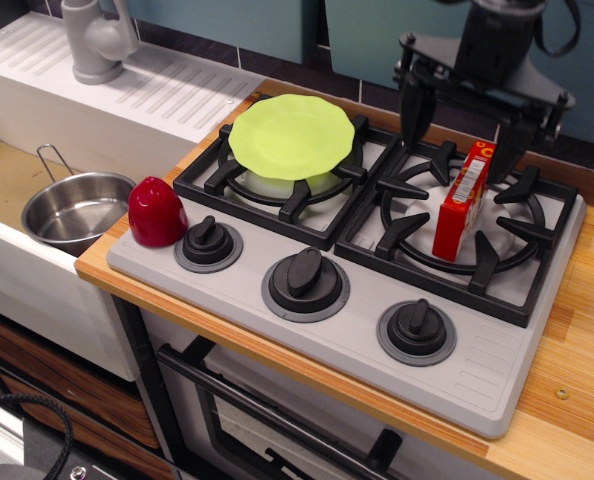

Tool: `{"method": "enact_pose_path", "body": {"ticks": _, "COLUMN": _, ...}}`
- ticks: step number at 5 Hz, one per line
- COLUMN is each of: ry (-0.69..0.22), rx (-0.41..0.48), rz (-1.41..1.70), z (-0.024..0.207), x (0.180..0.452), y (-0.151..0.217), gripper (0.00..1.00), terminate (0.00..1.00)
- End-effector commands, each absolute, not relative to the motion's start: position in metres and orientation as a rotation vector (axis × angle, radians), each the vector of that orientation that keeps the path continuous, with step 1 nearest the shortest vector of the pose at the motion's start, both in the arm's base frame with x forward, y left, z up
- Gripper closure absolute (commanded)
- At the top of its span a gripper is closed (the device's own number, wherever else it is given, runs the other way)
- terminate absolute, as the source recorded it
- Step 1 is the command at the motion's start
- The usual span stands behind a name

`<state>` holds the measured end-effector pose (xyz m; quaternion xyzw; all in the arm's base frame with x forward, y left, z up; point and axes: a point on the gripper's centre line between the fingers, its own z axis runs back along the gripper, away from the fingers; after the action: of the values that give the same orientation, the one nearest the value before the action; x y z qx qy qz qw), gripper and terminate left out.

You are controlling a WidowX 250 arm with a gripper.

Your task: Put cereal on plate and sweetpotato in pot or pan in sink

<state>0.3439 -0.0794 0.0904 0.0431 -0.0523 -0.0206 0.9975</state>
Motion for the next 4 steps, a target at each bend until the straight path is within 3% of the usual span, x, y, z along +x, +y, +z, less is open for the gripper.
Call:
{"method": "enact_pose_path", "body": {"ticks": 1, "ry": -0.171, "rx": 0.057, "rz": -0.041, "z": 0.090, "x": 0.353, "y": -0.079, "gripper": 0.00, "terminate": 0.00}}
{"method": "enact_pose_path", "body": {"ticks": 4, "ry": -0.203, "rx": 0.018, "rz": -0.038, "z": 0.068, "x": 0.360, "y": -0.082, "gripper": 0.00, "terminate": 0.00}}
